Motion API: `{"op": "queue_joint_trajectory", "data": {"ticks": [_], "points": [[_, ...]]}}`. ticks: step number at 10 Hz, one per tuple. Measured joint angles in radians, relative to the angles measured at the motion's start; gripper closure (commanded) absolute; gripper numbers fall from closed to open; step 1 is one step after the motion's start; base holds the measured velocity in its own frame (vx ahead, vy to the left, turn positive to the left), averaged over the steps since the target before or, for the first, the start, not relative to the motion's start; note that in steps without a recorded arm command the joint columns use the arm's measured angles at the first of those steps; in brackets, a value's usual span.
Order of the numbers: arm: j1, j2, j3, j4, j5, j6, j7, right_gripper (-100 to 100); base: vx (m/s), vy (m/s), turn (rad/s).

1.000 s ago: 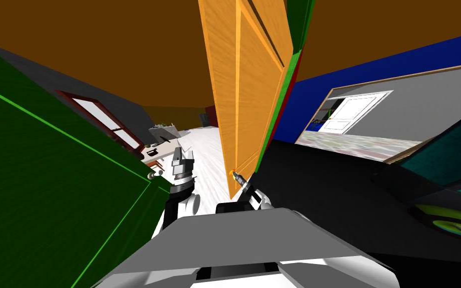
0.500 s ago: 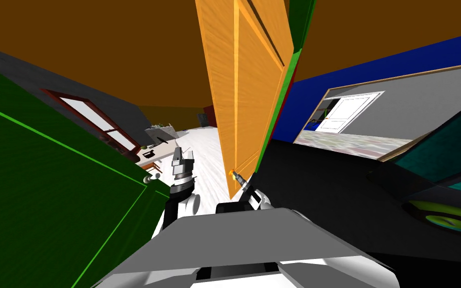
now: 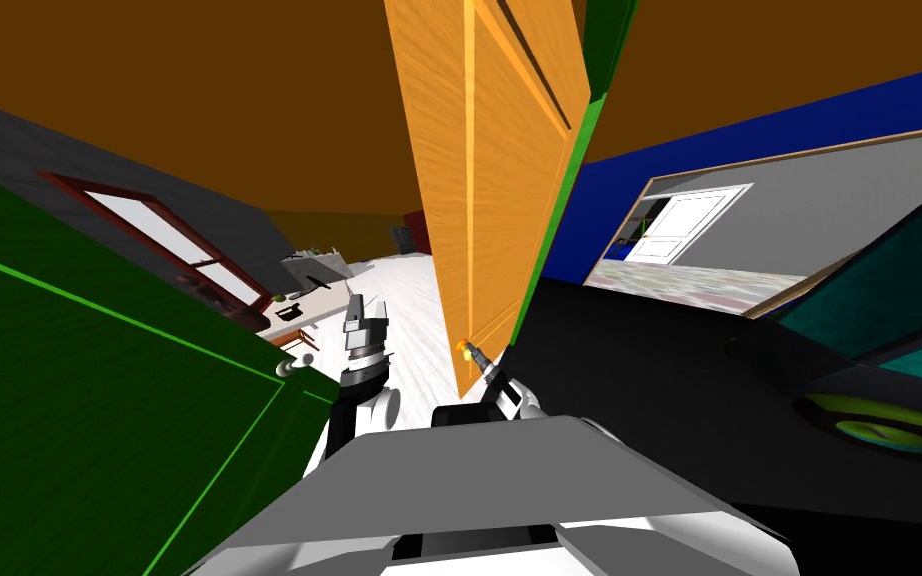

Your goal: Push the door open

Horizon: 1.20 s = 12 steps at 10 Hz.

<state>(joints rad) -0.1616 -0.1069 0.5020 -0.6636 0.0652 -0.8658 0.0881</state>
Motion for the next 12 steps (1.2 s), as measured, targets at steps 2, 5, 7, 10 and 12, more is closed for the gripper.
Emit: {"op": "queue_joint_trajectory", "data": {"ticks": [2,5,7,10,12], "points": [[-0.006,0.002,0.013,0.009,-0.025,0.001,-0.055,100,0.046,0.049,-0.058],[-0.013,0.004,0.025,0.018,-0.05,0.001,-0.125,100,0.039,0.037,-0.038],[-0.018,0.006,0.038,0.028,-0.076,0.003,-0.179,100,0.051,0.053,-0.053],[-0.025,0.009,0.05,0.036,-0.101,0.004,-0.248,100,0.035,0.033,-0.037],[-0.03,0.011,0.058,0.046,-0.118,0.003,-0.292,100,0.035,0.04,-0.041]]}}
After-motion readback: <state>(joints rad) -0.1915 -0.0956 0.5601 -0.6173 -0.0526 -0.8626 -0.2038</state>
